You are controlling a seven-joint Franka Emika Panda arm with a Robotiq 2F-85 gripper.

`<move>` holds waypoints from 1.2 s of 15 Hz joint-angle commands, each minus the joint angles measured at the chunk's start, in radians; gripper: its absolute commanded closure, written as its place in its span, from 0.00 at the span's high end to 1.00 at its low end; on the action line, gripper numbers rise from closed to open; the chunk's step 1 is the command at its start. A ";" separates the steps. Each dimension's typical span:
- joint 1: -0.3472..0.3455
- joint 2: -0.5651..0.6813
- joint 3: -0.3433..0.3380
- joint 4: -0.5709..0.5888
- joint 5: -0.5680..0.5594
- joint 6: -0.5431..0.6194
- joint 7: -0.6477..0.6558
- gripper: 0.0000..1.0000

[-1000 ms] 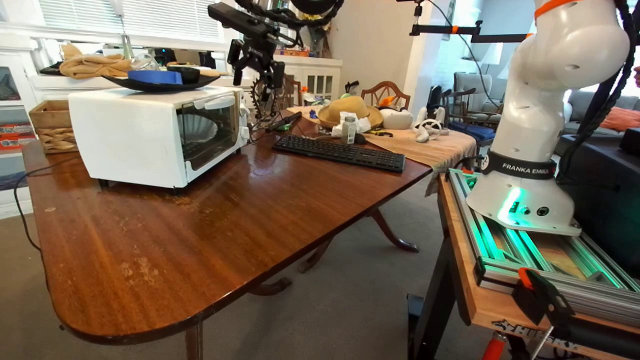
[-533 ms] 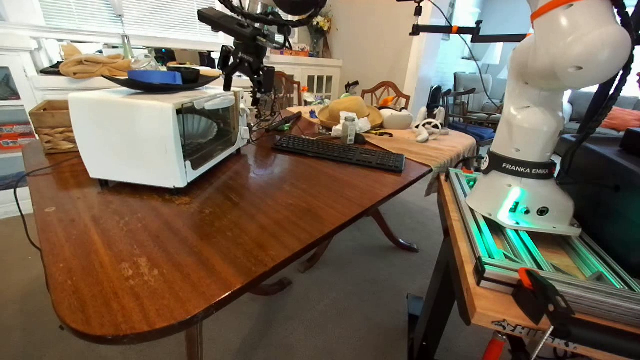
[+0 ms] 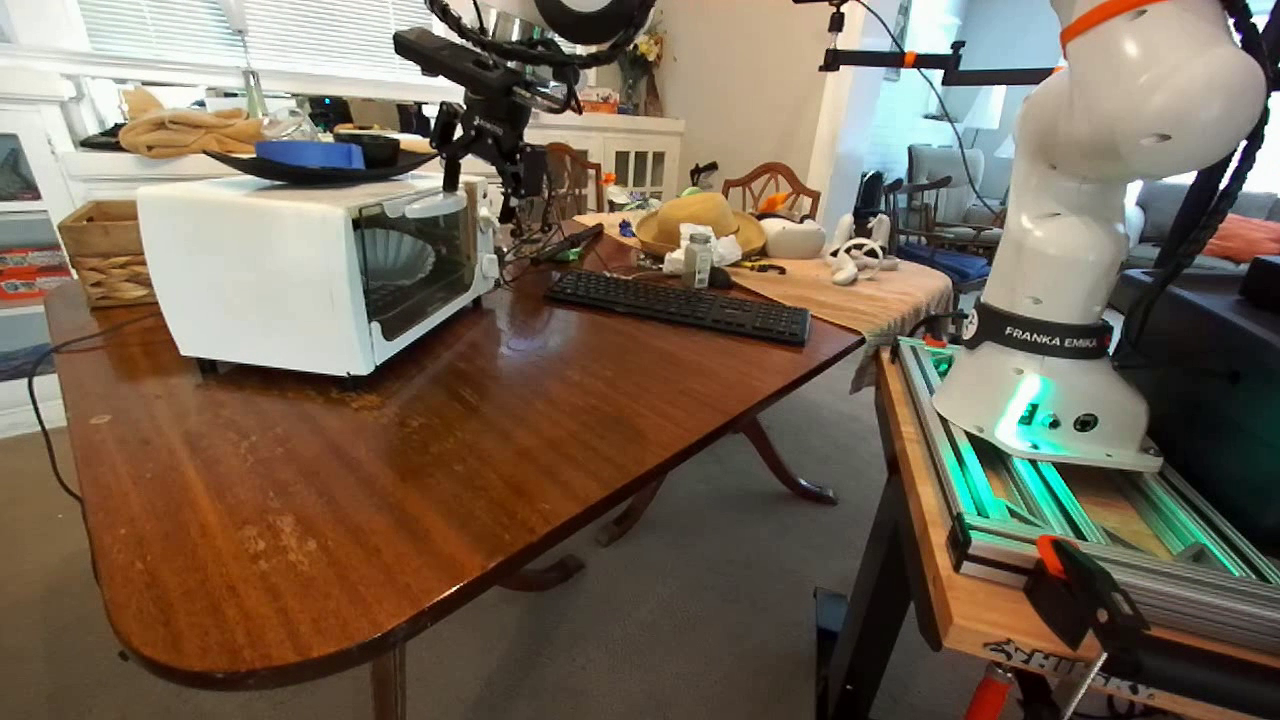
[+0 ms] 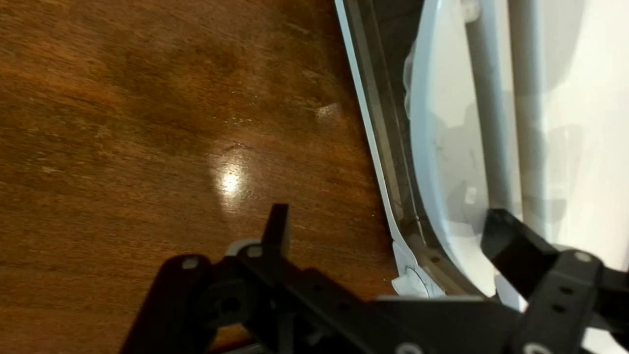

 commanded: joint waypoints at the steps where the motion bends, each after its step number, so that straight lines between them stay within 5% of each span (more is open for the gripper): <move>1: 0.034 0.014 -0.021 -0.008 0.035 -0.012 -0.019 1.00; 10: 0.065 -0.037 0.002 -0.201 0.113 -0.004 -0.001 1.00; 18: 0.027 0.021 0.112 -0.250 0.529 -0.114 -0.221 1.00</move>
